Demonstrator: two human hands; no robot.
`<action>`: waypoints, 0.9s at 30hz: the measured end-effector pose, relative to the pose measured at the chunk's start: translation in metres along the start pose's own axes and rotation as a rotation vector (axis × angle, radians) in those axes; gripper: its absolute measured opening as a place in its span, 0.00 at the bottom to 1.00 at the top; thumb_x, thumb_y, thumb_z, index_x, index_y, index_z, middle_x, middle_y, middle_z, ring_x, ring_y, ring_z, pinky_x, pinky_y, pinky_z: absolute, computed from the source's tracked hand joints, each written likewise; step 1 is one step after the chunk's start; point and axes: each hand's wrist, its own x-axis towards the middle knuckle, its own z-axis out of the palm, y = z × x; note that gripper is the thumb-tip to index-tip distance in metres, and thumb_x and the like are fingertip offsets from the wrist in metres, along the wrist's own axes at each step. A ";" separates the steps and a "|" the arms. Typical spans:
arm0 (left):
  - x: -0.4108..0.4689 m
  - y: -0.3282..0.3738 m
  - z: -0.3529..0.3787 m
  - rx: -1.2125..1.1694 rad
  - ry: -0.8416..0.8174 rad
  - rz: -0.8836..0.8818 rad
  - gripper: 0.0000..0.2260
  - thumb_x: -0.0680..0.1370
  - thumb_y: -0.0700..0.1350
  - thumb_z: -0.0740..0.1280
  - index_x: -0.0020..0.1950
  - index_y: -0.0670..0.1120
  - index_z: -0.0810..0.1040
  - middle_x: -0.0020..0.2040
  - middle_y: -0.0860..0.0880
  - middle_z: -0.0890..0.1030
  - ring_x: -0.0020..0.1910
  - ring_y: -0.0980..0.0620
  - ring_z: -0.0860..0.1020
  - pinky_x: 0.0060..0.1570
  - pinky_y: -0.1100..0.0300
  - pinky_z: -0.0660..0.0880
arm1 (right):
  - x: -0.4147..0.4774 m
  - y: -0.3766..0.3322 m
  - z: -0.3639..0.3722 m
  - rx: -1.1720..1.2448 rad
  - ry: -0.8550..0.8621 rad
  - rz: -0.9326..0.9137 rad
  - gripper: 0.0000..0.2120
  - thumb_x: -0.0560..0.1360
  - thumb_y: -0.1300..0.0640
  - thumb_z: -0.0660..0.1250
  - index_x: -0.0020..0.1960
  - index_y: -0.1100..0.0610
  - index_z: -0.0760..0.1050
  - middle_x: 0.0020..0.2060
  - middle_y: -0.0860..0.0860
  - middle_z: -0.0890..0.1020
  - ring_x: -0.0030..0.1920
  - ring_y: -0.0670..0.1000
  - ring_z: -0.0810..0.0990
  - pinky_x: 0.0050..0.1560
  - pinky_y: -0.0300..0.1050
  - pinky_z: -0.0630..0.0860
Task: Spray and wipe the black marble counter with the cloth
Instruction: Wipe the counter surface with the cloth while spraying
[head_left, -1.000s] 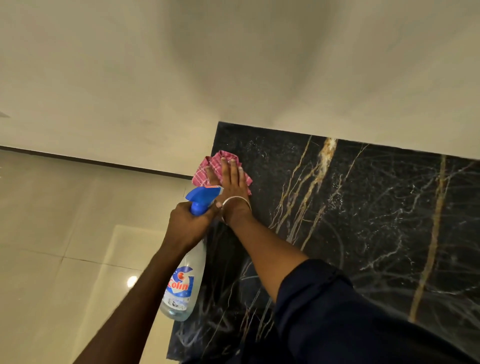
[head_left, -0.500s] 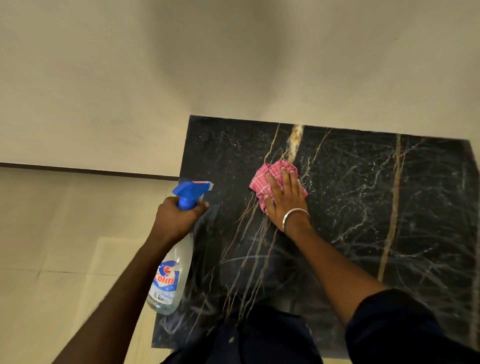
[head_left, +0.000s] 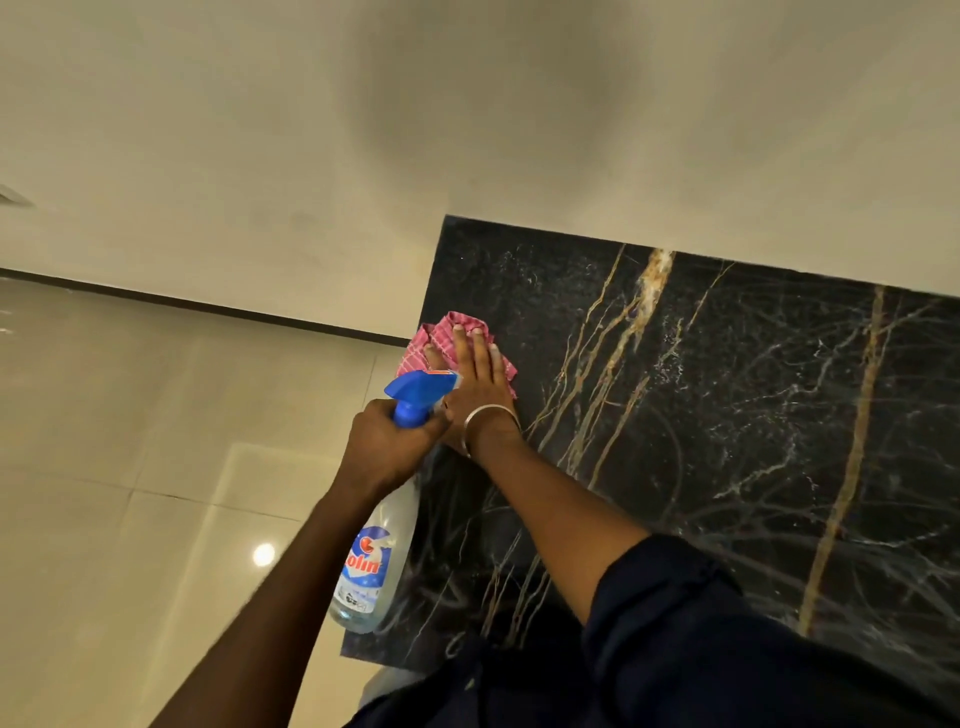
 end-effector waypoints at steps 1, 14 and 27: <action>-0.001 -0.001 -0.001 -0.004 -0.006 -0.005 0.11 0.74 0.50 0.72 0.42 0.44 0.77 0.33 0.46 0.78 0.32 0.52 0.76 0.34 0.64 0.70 | -0.006 0.009 0.000 0.021 0.017 -0.019 0.34 0.81 0.43 0.52 0.80 0.48 0.40 0.79 0.56 0.38 0.78 0.60 0.35 0.77 0.59 0.38; 0.011 0.004 0.013 -0.052 -0.079 0.039 0.11 0.76 0.49 0.70 0.47 0.41 0.77 0.34 0.48 0.77 0.32 0.53 0.75 0.35 0.65 0.70 | -0.112 0.118 0.031 0.106 0.199 0.401 0.31 0.79 0.42 0.47 0.80 0.50 0.53 0.79 0.61 0.53 0.79 0.63 0.49 0.76 0.64 0.52; -0.001 -0.004 -0.009 -0.018 -0.031 0.019 0.10 0.75 0.49 0.71 0.46 0.42 0.77 0.34 0.46 0.77 0.33 0.51 0.75 0.35 0.62 0.70 | -0.043 -0.026 0.014 0.051 -0.018 0.128 0.33 0.81 0.41 0.51 0.80 0.52 0.45 0.78 0.60 0.36 0.77 0.63 0.33 0.76 0.62 0.38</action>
